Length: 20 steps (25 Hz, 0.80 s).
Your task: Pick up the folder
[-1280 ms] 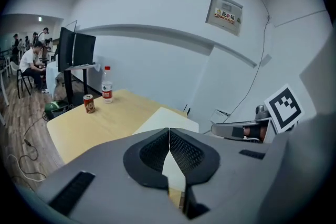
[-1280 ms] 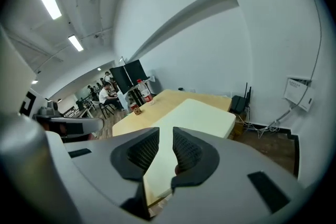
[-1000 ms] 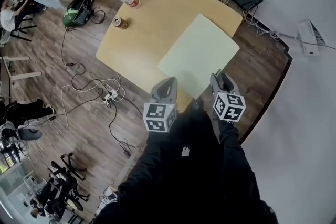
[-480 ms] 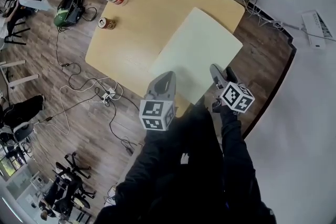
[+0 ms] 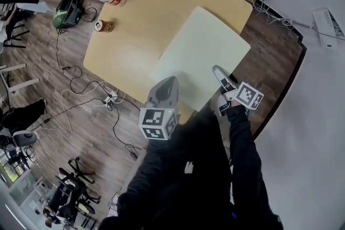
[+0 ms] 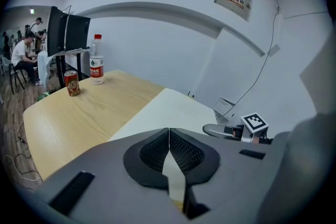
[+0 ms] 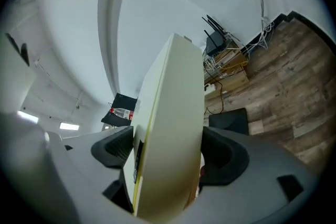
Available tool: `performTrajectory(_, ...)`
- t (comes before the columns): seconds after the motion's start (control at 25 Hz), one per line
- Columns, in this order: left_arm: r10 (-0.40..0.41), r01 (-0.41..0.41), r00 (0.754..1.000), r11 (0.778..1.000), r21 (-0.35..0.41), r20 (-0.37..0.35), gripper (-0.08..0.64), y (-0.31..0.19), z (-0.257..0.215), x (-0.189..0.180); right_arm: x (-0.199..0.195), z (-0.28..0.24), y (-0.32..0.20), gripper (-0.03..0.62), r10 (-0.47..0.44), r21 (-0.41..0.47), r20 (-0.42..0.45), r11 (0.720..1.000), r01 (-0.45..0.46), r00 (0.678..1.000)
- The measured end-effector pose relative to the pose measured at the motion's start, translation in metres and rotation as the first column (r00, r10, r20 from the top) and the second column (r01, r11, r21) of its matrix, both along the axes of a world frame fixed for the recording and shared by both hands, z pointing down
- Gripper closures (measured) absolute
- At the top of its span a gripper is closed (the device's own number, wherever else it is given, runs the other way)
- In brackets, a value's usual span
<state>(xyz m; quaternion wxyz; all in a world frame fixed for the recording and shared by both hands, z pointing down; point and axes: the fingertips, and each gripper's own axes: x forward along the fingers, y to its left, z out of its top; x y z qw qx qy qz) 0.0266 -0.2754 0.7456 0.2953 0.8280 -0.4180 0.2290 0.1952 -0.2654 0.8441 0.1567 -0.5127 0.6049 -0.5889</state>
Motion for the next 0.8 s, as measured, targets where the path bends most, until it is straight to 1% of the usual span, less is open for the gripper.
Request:
performTrajectory(0.08,0.007,-0.007,1.0,1.0,0.0,0.0,0.526,0.001,-0.001,0.002,-0.001,-0.001,0.0,0.195,0.003,0.008,0.028,1.0,-0.004,1.0)
performTrajectory(0.2,0.018,-0.018,1.0,1.0,0.001,-0.003,0.526,0.005,-0.005,0.007,0.0,-0.003,0.007,0.215,0.004,0.013,0.045,1.0,-0.004,0.999)
performTrajectory(0.4,0.021,-0.021,1.0,1.0,0.006,-0.005,0.526,0.014,-0.011,0.012,0.012,-0.007,0.033,0.233,0.028,0.002,0.041,1.0,-0.028,0.999)
performTrajectory(0.48,0.024,-0.024,1.0,1.0,0.009,-0.006,0.526,0.017,-0.014,0.014,0.018,-0.014,0.042,0.245,0.037,0.013,0.035,0.999,-0.037,0.999)
performTrajectory(0.64,0.024,-0.023,1.0,1.0,0.02,-0.011,0.526,0.026,-0.023,0.017,0.024,-0.037,0.053,0.267,0.009,0.055,-0.02,0.998,-0.008,1.0)
performTrajectory(0.8,0.008,-0.007,1.0,0.999,0.035,-0.017,0.526,0.032,-0.038,0.016,0.026,-0.07,0.049,0.285,-0.013,0.115,-0.086,0.993,0.023,0.996)
